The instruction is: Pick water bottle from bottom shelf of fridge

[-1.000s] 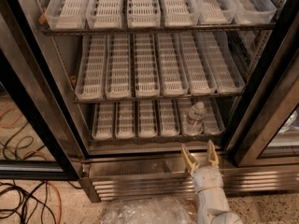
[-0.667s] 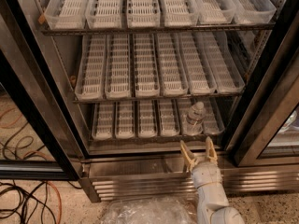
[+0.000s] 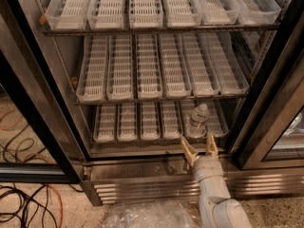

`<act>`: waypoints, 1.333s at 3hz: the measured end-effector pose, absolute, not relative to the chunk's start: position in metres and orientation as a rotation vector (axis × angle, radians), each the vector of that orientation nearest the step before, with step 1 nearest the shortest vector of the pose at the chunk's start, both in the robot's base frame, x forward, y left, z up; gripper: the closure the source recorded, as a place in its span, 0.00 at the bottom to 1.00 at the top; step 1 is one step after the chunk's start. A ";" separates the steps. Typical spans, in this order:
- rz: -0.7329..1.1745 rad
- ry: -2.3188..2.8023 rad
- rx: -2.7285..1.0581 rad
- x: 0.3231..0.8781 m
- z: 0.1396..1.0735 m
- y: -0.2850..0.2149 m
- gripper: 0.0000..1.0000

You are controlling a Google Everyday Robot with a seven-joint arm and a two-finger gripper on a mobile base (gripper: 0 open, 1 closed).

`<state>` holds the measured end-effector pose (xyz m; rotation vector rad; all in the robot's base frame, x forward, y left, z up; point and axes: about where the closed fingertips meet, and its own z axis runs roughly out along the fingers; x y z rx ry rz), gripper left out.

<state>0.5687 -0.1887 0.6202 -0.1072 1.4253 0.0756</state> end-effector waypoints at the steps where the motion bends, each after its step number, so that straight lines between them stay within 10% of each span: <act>1: 0.085 1.424 -0.104 0.583 0.624 -0.187 0.34; 4: 0.128 1.431 -0.041 0.622 0.629 -0.193 0.33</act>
Offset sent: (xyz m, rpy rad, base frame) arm 0.0454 -0.0029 0.0121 0.0564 0.0008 -0.0071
